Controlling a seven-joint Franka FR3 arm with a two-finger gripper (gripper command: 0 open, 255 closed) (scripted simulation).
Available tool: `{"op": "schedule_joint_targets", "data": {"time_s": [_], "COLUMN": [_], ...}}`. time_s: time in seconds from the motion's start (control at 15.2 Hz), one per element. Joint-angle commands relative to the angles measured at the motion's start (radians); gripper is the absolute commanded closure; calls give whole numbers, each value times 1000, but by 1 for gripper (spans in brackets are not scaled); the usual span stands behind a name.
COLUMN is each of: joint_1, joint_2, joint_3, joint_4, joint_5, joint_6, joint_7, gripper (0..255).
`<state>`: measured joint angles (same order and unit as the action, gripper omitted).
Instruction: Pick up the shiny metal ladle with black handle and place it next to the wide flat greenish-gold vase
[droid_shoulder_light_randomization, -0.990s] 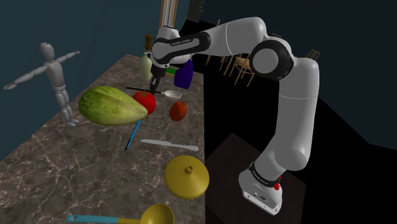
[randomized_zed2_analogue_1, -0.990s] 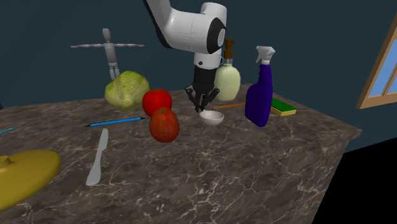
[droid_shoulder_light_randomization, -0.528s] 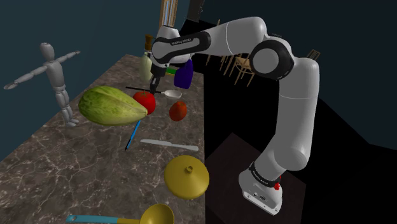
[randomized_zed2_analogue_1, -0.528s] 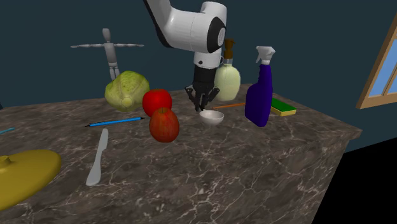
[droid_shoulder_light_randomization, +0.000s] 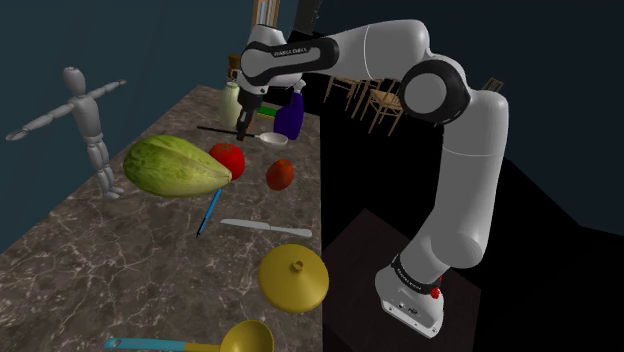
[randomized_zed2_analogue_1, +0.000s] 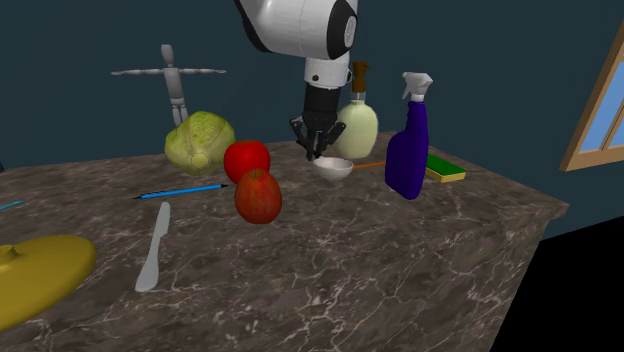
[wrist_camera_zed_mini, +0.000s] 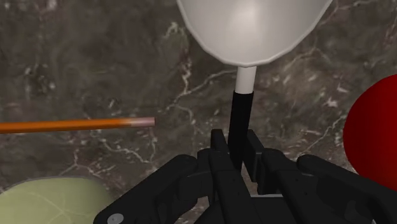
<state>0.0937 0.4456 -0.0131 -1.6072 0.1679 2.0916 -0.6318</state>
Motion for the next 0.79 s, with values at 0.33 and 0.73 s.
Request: {"op": "schedule_joint_targets", "data": {"time_s": [0.33,0.73], "joint_1": [0,0], "joint_2": [-30,-47], "joint_3": [-2,-3], "joint_4": [51,107], "joint_5": [-7,-11], "joint_6": [-81,-153], "joint_7": [13,24], "gripper": [255,255]}}
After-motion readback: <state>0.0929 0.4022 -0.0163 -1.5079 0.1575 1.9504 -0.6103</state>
